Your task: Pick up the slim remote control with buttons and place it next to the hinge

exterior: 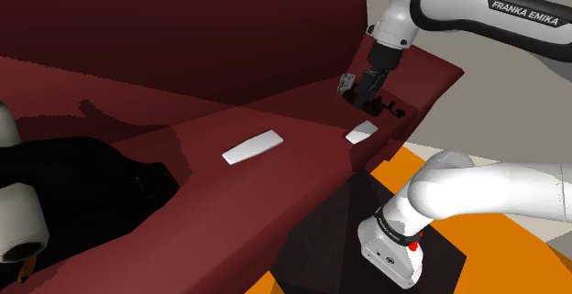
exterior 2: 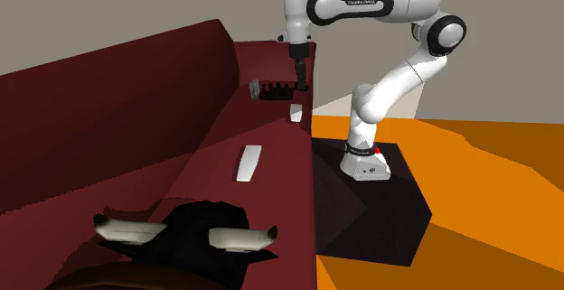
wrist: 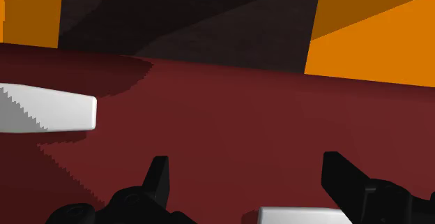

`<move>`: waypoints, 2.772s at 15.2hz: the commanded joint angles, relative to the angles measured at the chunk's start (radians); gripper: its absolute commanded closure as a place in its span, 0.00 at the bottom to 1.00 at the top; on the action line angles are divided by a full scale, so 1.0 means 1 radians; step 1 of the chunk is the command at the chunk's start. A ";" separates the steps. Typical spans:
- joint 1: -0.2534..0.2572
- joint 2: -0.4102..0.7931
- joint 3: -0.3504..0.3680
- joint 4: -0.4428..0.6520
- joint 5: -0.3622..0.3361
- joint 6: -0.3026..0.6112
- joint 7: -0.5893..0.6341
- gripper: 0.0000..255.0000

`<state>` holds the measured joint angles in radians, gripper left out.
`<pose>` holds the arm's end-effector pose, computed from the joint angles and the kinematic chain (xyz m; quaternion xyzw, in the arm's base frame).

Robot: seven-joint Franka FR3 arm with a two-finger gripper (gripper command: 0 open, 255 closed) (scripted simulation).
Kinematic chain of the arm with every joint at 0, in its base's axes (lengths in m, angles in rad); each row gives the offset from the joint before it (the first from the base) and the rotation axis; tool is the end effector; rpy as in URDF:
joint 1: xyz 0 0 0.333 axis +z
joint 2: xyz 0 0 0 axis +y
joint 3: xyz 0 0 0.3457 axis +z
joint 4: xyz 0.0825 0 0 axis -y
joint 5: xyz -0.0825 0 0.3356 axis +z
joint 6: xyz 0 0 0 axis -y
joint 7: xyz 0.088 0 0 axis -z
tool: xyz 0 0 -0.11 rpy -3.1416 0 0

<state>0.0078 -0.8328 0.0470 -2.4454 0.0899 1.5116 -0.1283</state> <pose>0.2142 0.0273 0.5766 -0.9949 -0.0831 0.0494 0.0298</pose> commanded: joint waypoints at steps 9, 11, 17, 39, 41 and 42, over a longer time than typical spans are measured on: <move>0.128 0.260 -0.014 0.012 -0.040 0.266 -0.326 0.00; 0.158 0.326 -0.012 0.024 -0.046 0.325 -0.403 0.00; 0.243 0.515 0.009 0.074 -0.058 0.484 -0.624 0.00; 0.372 0.860 0.095 0.123 -0.107 0.822 -0.974 0.00; 0.372 0.860 0.095 0.123 -0.107 0.822 -0.974 0.00; 0.372 0.860 0.095 0.123 -0.107 0.822 -0.974 0.00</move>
<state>0.3802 0.0273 0.1422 -2.3220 -0.0172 2.3335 -1.1024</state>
